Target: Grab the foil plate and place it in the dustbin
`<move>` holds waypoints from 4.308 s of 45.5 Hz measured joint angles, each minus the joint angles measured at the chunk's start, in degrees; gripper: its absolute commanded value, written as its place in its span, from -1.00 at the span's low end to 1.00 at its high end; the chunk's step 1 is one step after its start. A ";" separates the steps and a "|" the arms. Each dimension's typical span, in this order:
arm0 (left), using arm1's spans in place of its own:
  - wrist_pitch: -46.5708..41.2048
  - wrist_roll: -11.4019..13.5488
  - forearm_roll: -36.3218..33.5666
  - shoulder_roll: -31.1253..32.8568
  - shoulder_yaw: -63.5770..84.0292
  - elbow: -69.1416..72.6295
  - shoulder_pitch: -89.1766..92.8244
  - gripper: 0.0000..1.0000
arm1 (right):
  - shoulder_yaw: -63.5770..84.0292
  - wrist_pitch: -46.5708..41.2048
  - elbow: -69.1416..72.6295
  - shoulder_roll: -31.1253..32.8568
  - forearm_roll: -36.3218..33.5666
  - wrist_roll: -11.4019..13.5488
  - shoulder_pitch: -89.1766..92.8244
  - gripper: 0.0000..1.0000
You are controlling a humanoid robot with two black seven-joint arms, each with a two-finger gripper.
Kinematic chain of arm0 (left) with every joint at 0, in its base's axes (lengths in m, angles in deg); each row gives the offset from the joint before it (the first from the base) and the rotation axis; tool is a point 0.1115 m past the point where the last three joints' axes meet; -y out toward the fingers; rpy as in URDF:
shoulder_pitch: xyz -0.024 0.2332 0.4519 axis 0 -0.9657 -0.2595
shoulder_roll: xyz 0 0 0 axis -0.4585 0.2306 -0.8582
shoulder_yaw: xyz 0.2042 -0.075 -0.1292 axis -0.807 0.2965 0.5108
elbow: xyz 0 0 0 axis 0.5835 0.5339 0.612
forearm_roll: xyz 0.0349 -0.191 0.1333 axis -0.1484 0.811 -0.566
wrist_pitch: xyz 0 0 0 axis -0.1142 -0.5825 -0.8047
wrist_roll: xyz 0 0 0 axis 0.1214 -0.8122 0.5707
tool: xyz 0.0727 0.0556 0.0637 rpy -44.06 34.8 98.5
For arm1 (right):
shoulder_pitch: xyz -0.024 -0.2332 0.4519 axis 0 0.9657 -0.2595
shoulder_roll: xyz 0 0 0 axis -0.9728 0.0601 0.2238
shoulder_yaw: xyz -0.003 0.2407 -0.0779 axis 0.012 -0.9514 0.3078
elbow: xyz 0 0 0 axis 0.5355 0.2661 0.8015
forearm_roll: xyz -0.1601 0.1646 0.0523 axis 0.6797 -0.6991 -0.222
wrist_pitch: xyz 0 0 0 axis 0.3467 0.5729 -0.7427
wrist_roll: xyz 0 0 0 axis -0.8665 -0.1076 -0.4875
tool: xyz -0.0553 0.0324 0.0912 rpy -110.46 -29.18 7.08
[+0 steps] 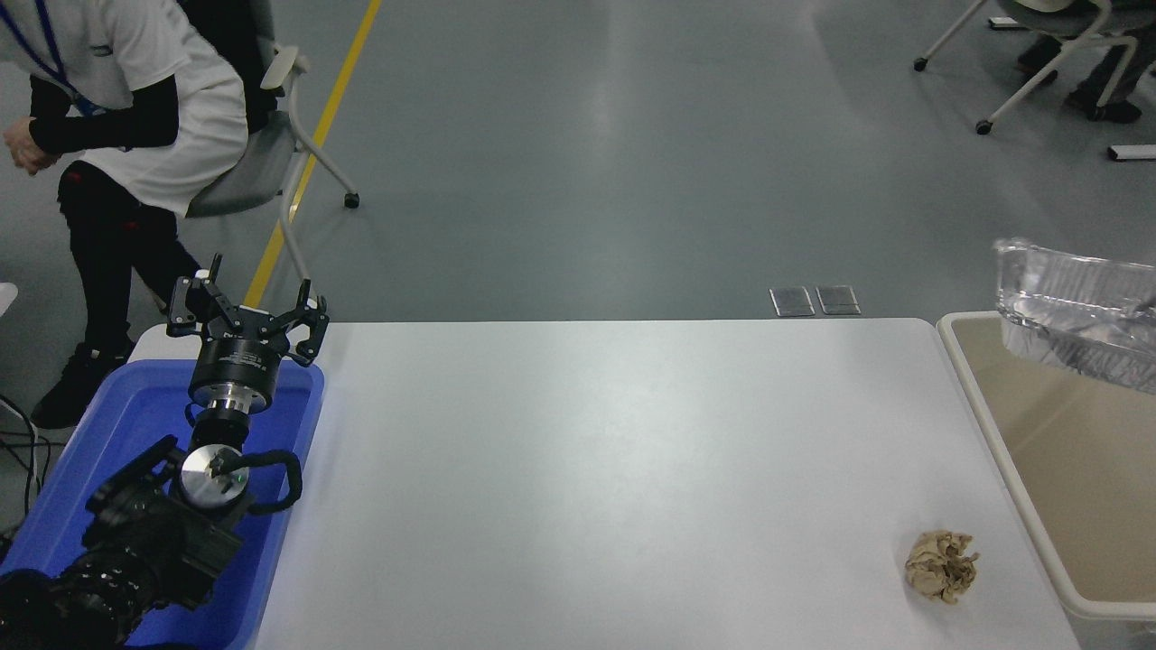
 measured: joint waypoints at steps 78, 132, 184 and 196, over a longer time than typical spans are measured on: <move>-0.06 0.00 0.06 -0.01 0.00 0.01 0.00 0.98 | -44.07 42.79 -44.28 -32.56 -33.45 -0.62 66.04 -1.00; -0.06 0.00 0.04 0.00 0.00 0.00 0.00 0.98 | -43.79 52.34 -46.35 -37.50 -32.74 -0.72 68.59 0.83; -0.06 0.00 0.09 -0.01 0.00 0.02 0.00 0.98 | -43.75 52.11 -39.06 -33.38 -31.24 -0.63 64.42 1.00; -0.06 0.00 0.09 -0.01 0.00 -0.01 0.00 0.98 | -42.13 51.94 -20.64 -21.68 -25.65 -0.59 60.02 1.00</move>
